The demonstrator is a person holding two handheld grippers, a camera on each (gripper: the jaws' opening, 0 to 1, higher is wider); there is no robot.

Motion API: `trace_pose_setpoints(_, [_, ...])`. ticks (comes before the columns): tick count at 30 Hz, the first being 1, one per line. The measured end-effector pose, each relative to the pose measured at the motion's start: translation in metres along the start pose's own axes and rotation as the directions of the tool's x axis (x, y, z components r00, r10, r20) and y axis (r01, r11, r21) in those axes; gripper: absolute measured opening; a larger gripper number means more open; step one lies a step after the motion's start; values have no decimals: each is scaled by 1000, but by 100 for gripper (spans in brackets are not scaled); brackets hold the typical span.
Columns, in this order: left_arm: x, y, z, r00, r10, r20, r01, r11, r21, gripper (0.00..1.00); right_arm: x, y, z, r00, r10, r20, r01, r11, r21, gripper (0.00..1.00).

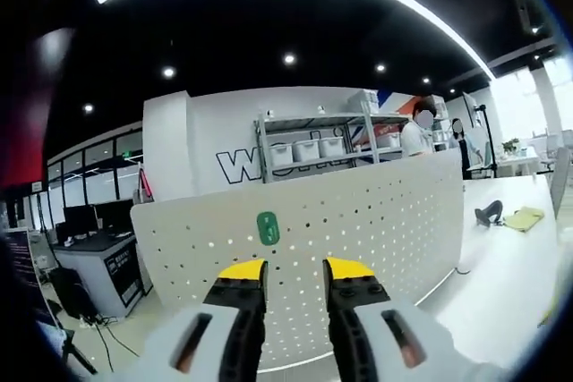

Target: Insert the hook assembly into the mounting plate slot until the hook locks in place.

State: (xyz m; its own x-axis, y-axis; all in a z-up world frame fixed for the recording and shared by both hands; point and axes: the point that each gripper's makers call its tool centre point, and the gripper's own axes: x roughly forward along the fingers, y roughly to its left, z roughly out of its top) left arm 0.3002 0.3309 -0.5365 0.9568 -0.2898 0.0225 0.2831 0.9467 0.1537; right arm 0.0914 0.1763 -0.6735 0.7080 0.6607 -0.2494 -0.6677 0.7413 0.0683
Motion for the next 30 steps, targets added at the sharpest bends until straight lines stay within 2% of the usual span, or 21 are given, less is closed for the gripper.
trace_pose_setpoints(6, [-20,-3,-4,1000,-28,-4,28,1000,-6,28,6,11,0,1000,22,3,-22,1000,3,34])
trace_pose_setpoints(8, [-26,-4,-9,999,-45,-19,44,999,-32,29,8,14,0,1000,27,1,-27,1000,1,34])
trace_pose_setpoints(13, [-39,-7,-17,997,-75,-36,75,997,-5,30,12,22,-2,1000,21,10,-21,1000,19,34])
trace_pose_setpoints(23, [-47,-11,-37,989,-131,-67,130,991,-20,31,16,30,-2,1000,7,10,-8,1000,29,34])
trace_pose_setpoints(30, [-51,-20,-62,977,-183,-108,178,983,-53,33,19,25,-4,1000,-22,0,22,999,31,34])
